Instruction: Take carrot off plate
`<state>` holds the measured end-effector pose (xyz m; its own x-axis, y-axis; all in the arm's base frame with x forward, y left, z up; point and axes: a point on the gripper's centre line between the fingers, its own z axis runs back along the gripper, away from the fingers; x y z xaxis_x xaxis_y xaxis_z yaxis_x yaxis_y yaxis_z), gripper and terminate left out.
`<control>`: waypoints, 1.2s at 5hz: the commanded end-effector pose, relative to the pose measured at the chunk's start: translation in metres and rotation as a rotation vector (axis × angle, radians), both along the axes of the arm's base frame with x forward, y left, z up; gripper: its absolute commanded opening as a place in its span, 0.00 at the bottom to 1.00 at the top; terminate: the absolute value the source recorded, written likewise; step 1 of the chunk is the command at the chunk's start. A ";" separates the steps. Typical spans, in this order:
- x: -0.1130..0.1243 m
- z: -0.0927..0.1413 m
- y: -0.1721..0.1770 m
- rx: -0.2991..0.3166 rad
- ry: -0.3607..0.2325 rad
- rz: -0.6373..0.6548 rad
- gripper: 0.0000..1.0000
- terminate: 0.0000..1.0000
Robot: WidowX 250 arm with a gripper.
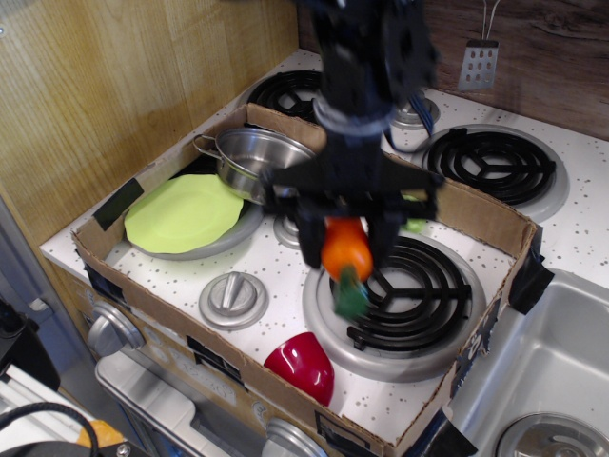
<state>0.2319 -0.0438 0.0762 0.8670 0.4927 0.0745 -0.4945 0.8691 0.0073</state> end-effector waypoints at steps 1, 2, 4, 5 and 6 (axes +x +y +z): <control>-0.011 -0.028 -0.014 -0.065 -0.114 0.034 0.00 0.00; -0.010 -0.041 -0.020 -0.087 -0.152 0.032 0.00 0.00; -0.003 -0.048 -0.036 -0.083 -0.229 0.042 0.00 0.00; -0.004 -0.046 -0.043 -0.084 -0.245 0.056 0.00 0.00; -0.007 -0.030 -0.059 0.026 -0.247 0.116 1.00 0.00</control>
